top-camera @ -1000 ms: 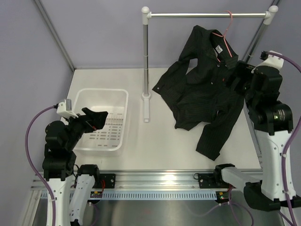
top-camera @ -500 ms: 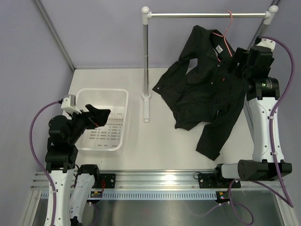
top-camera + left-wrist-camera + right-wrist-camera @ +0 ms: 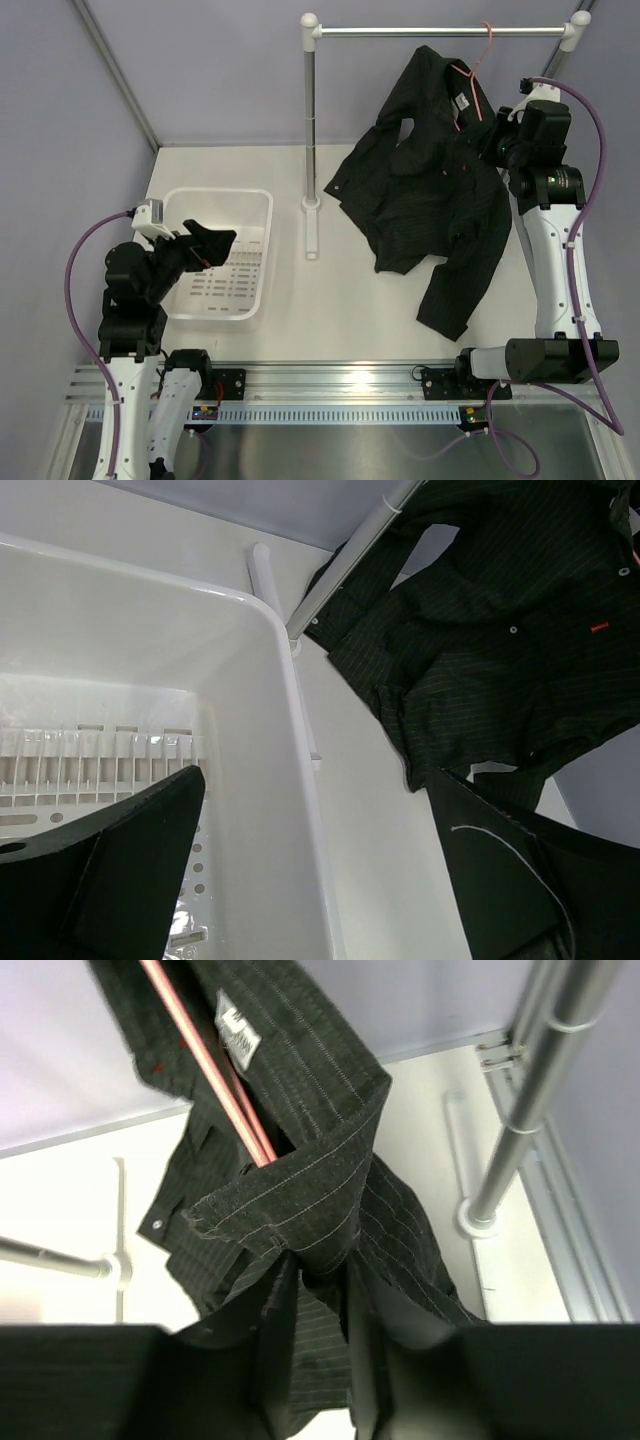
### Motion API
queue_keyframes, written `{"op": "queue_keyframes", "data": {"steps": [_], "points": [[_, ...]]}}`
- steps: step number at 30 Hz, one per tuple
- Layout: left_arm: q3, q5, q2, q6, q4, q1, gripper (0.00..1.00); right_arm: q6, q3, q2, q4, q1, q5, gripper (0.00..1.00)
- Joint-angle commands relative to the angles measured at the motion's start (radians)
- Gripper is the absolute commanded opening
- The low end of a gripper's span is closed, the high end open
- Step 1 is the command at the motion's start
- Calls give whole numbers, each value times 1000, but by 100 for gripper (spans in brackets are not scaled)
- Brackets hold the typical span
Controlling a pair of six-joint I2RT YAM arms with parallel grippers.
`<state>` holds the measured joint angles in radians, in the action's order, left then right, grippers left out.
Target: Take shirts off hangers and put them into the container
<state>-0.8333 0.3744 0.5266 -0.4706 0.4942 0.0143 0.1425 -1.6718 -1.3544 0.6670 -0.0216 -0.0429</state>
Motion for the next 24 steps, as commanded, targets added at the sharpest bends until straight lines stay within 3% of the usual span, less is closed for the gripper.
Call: {"op": "queue_keyframes", "data": {"steps": [1,2,3,5,19,24], "points": [[11,38,9,12,-52,3,99,-4,4,21,-56,-3,110,27],[11,38,9,10,-52,4,99,-3,4,20,-58,-3,113,23],[11,40,9,9,-52,3,99,-4,3,17,-60,-3,115,10],[11,41,7,6,-52,3,99,-7,0,12,-67,-3,136,0],[23,165,24,-43,-167,3,95,55,-82,119,-78,-3,351,0],[-10,308,75,-26,-216,1,95,77,-88,179,-41,-3,390,0]]}}
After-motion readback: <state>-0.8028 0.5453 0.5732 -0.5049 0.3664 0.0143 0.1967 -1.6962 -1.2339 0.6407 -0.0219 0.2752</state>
